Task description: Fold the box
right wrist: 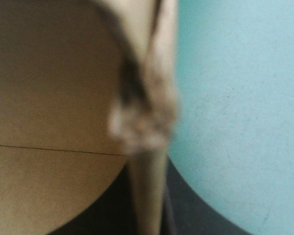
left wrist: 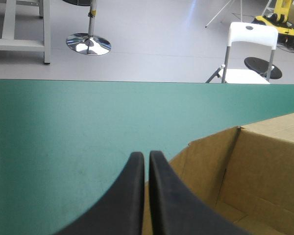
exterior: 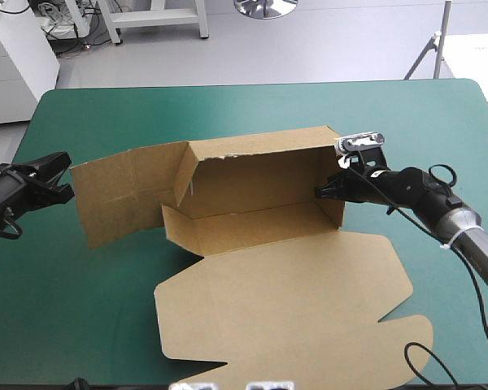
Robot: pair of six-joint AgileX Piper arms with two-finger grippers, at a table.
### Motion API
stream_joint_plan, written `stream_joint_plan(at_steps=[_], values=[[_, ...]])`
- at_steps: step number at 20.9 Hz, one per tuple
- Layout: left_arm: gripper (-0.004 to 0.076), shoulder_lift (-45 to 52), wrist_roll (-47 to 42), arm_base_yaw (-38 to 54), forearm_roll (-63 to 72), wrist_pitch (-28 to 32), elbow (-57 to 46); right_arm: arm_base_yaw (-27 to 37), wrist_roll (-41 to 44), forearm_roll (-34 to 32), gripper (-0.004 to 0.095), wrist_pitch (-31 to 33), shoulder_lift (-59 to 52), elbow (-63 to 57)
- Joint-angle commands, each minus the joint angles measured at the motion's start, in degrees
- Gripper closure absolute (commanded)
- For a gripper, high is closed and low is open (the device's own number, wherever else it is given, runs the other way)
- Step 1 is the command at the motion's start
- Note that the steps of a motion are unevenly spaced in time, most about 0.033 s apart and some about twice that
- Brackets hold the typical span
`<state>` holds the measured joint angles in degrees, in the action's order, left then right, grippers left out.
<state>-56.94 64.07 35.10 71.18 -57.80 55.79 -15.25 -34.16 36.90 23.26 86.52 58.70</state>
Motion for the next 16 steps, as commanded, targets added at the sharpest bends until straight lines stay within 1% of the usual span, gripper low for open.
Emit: stream_joint_plan(at_steps=[1,2,3,4,7,8,9,10,12,15,16], values=[[0.0713,-0.8,2.7,-0.4,8.1,-1.0,1.6,0.7,12.5,-12.7,0.0907,5.6,-3.6,5.3],[0.0713,-2.1,4.2,-0.4,10.1,-2.3,1.6,0.7,16.1,-17.4,0.0907,11.0,-4.5,8.6],[0.0713,-2.7,4.5,-0.4,11.1,-2.9,1.6,0.7,17.4,-18.7,0.0907,14.2,-4.6,10.4],[0.0713,-3.5,4.8,-0.4,11.9,-3.3,1.7,0.7,18.6,-20.2,0.0907,22.1,-4.7,14.1],[0.0713,-4.4,6.8,-0.4,12.7,-4.3,1.7,0.7,21.0,-20.2,0.0907,30.6,-4.7,17.4],[0.0713,-4.4,7.4,-0.4,12.3,-4.4,1.7,0.7,22.5,-20.2,0.0907,34.8,-4.7,18.8],[0.0714,-4.4,7.4,-0.4,12.2,-4.4,1.7,0.7,23.1,-20.2,0.0907,35.8,-4.7,18.8],[0.0714,-4.4,7.6,-0.5,12.1,-5.2,1.7,0.7,25.5,-20.5,0.0907,37.7,-4.7,18.8],[0.0715,-4.4,9.5,-2.1,11.6,-5.4,1.7,0.7,26.3,-20.5,0.0907,38.7,-3.8,18.8],[0.0715,-4.4,10.3,-4.9,7.7,-4.8,1.7,0.6,26.8,-20.4,0.0907,36.1,-1.9,18.8],[0.0715,-4.4,10.3,-6.0,6.5,-4.3,1.7,0.6,26.8,-20.4,0.0907,34.1,-0.6,18.8]])
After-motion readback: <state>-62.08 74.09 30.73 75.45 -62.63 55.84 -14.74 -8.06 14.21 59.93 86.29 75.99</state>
